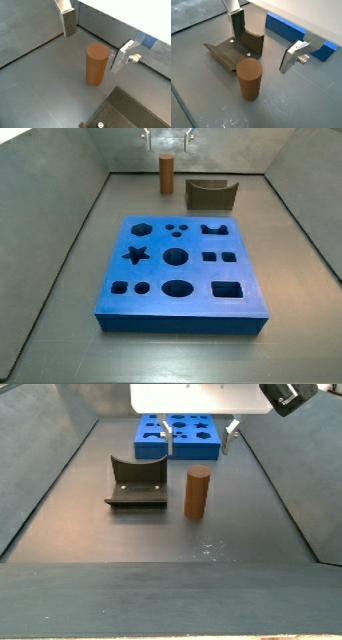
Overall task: Pick up the round object. Move up. Move to above the board. Insert the round object.
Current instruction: Pick up the round object.
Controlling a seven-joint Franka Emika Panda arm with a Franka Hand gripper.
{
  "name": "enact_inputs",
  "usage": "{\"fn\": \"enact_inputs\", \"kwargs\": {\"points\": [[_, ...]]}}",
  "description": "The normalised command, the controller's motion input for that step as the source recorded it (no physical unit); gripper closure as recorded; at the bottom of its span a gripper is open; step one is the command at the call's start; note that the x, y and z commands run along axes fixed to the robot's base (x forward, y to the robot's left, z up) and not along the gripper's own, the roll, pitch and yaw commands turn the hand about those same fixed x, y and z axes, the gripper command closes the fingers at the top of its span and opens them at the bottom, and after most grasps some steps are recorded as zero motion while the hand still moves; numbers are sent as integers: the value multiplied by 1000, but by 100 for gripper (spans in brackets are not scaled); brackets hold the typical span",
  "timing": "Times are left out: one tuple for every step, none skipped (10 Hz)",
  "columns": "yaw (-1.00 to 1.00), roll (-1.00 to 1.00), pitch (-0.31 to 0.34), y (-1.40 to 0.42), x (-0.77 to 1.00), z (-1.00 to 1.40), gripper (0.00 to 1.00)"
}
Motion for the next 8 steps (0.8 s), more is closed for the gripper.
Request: {"fn": "enact_inputs", "kwargs": {"points": [[0,0,3,0,0,-23,0],[0,134,0,80,0,-237,0],[-46,0,6,320,100,-314,0],[-97,0,0,483,0,-246,0],[-94,-126,17,511,60,-194,0],[0,-160,43,200,297,-206,0],[0,-74,0,-51,143,-329,0],[0,-137,-120,-77,0,-406,0]]}}
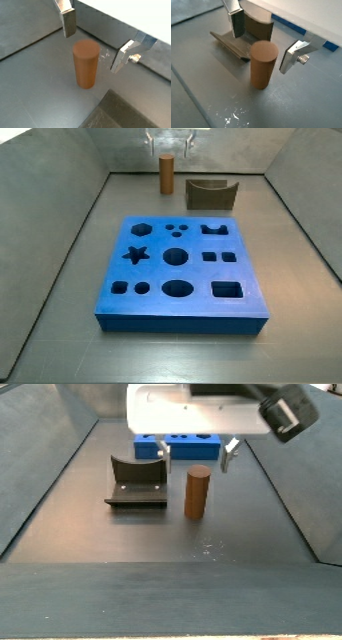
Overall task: Pick up the round object. Move up. Move to above the board. Insert the round object.
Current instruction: Pick up the round object.
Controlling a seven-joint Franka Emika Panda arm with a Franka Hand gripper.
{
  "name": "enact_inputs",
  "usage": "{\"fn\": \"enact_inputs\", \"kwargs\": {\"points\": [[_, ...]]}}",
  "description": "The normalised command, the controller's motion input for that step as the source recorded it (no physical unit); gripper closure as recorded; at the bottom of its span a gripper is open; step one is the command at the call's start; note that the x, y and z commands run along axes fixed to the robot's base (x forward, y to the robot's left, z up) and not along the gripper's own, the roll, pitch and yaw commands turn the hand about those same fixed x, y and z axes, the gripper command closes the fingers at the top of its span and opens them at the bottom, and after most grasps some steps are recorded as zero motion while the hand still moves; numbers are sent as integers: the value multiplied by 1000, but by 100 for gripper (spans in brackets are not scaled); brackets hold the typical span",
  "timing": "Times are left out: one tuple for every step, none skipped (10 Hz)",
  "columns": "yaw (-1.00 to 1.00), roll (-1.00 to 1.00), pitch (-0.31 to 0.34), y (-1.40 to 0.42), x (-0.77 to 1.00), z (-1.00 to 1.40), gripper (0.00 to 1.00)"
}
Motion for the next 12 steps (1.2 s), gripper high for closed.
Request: {"fn": "enact_inputs", "kwargs": {"points": [[0,-209,-120,51,-26,-417,0],[0,-214,-169,146,-106,-431,0],[0,-180,-166,169,-126,-437,0],[0,-20,-103,0,-20,-249,0],[0,0,-6,0,-3,-43,0],[0,0,11,0,0,0,0],[0,-106,0,0,0,0,0],[0,-37,0,0,0,0,0],[0,0,0,0,0,0,100],[0,0,0,0,0,0,100],[0,0,0,0,0,0,100],[0,0,0,0,0,0,100]]}}
